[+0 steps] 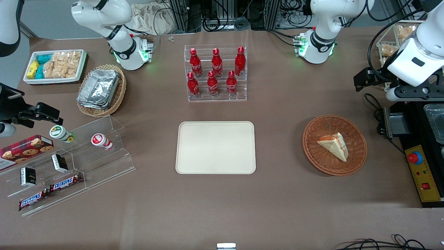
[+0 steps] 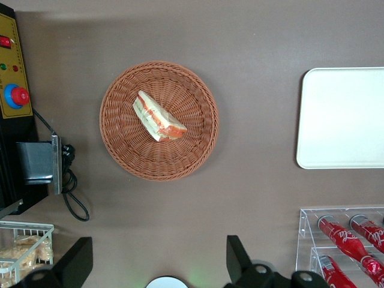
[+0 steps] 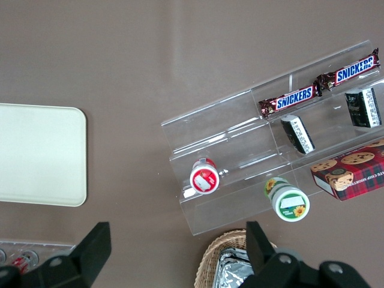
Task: Place sandwich from basket to tray
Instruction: 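Move the left gripper over the wrapped sandwich in the wicker basket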
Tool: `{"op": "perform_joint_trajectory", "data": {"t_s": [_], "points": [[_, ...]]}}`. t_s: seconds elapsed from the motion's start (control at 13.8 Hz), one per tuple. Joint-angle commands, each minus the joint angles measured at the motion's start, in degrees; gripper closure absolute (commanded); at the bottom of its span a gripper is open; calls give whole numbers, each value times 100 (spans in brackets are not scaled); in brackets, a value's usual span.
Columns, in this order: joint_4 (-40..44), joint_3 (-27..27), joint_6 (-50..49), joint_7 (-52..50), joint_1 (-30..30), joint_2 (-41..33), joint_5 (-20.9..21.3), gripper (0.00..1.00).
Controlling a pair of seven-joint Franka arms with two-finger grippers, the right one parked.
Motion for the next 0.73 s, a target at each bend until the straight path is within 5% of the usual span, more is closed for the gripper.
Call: {"op": "perform_joint_trajectory", "data": {"t_s": [0.0,0.36,0.65], "points": [[-16,94,-67,65,-100,-82,72,0],[-60,111,-84,-127,-48,-38,81,0],[-200,313,-32,-1207,-39,111,11,0]]}}
